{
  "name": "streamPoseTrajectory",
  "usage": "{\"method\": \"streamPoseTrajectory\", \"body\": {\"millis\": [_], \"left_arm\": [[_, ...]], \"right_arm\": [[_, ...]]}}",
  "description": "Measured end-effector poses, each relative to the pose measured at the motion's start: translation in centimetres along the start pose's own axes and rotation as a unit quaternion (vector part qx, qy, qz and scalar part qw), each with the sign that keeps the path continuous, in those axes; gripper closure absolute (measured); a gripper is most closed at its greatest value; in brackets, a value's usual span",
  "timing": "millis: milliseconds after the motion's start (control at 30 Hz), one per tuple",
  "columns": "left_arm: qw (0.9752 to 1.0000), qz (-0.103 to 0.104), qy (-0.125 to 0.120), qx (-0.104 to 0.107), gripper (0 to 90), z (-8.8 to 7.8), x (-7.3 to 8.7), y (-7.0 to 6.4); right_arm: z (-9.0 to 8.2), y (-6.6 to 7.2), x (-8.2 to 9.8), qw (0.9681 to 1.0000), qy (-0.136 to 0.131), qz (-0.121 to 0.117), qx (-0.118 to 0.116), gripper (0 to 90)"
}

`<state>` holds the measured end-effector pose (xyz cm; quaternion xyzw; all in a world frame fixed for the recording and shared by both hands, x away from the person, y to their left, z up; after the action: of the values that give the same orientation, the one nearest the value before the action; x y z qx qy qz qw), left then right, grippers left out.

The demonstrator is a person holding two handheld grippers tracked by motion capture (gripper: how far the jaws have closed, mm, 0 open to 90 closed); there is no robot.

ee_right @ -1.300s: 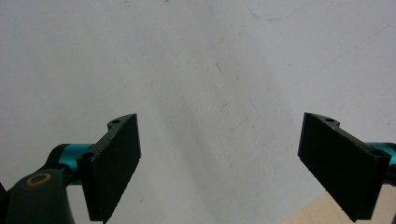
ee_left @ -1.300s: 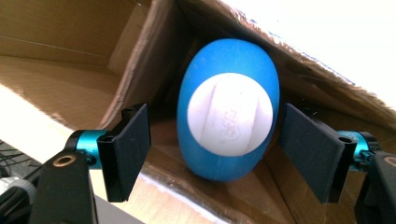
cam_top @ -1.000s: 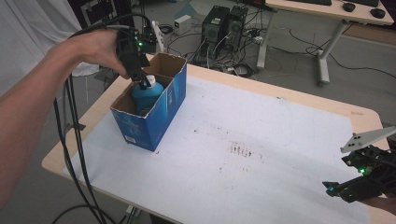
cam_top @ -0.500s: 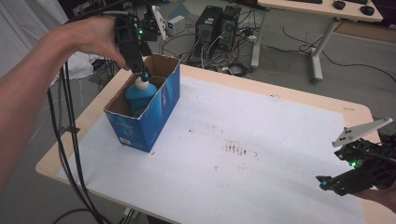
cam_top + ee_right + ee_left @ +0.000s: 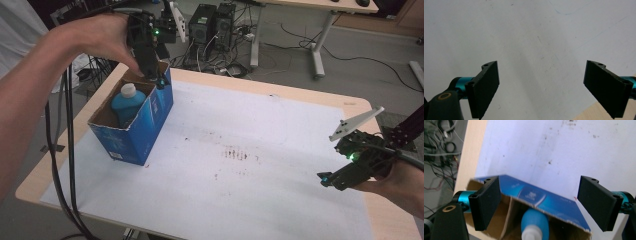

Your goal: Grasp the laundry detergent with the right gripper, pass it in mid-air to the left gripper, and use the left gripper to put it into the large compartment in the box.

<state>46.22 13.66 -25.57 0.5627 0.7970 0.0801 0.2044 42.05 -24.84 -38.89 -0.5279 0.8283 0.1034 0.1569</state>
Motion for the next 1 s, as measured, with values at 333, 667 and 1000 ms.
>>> {"method": "streamPoseTrajectory", "body": {"millis": [333,667,1000], "left_arm": [[0.9981,0.058,-0.013,0.020,18.9,1.7,-5.4,-3.3],[0.9936,0.097,-0.020,0.054,14.8,5.9,-8.8,-8.3],[0.9912,0.112,0.006,0.071,14.8,10.8,-9.8,-12.4]], "right_arm": [[-0.3,-0.1,-0.1,1.0000,-0.003,-0.001,0.002,12.6],[-0.6,-0.3,-0.3,1.0000,-0.004,0.002,0.005,12.6],[-0.5,-0.3,-0.4,1.0000,0.003,0.003,0.004,12.6]]}}
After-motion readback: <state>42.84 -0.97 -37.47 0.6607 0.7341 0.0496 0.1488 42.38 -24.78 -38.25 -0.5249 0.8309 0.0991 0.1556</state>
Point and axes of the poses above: each handheld gripper's, and its own axes: z roughly forward along the jaws, x roughly out of its underside, y roughly to its left, the point moved 9 cm from there along z, roughly forward along the jaws, and after that the axes turned 9 degrees about -x, right-handed, at the moved point
